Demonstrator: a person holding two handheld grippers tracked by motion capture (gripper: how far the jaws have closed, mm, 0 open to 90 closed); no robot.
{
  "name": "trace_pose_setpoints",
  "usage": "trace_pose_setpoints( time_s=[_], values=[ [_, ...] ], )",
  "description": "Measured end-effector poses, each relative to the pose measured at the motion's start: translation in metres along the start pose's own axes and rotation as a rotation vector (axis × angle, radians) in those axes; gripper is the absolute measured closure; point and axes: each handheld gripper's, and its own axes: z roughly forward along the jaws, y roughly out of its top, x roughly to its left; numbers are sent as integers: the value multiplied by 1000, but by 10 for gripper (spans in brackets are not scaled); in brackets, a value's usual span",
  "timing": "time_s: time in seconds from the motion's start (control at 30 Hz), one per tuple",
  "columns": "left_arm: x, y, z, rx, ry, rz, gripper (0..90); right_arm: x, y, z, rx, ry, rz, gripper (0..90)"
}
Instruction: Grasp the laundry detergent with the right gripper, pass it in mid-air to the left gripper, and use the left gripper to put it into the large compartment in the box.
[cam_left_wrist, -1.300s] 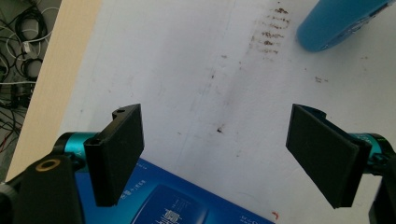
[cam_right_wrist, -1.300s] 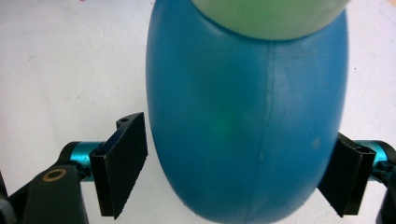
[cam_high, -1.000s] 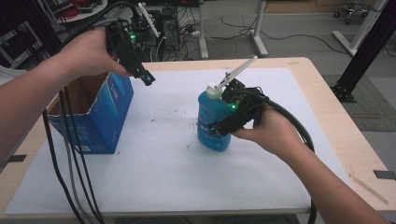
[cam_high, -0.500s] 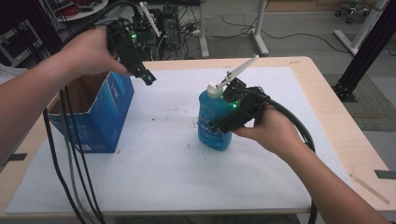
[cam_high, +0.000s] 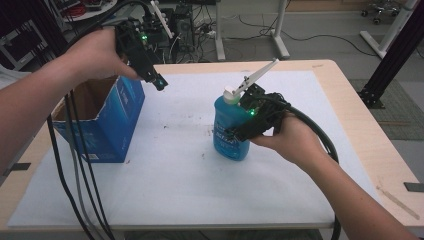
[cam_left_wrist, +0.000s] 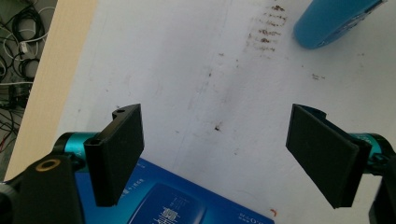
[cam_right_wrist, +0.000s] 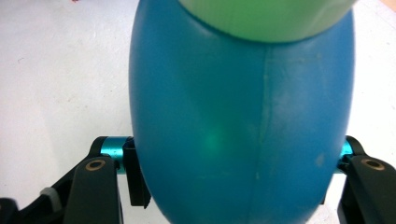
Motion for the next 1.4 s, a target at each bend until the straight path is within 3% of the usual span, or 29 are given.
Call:
trace_pose_setpoints(
  time_s=[1.4],
  values=[
    [-2, 1, 1, 4, -11, 2, 193, -1, -4, 5, 4, 22, -6, 414]
  ],
)
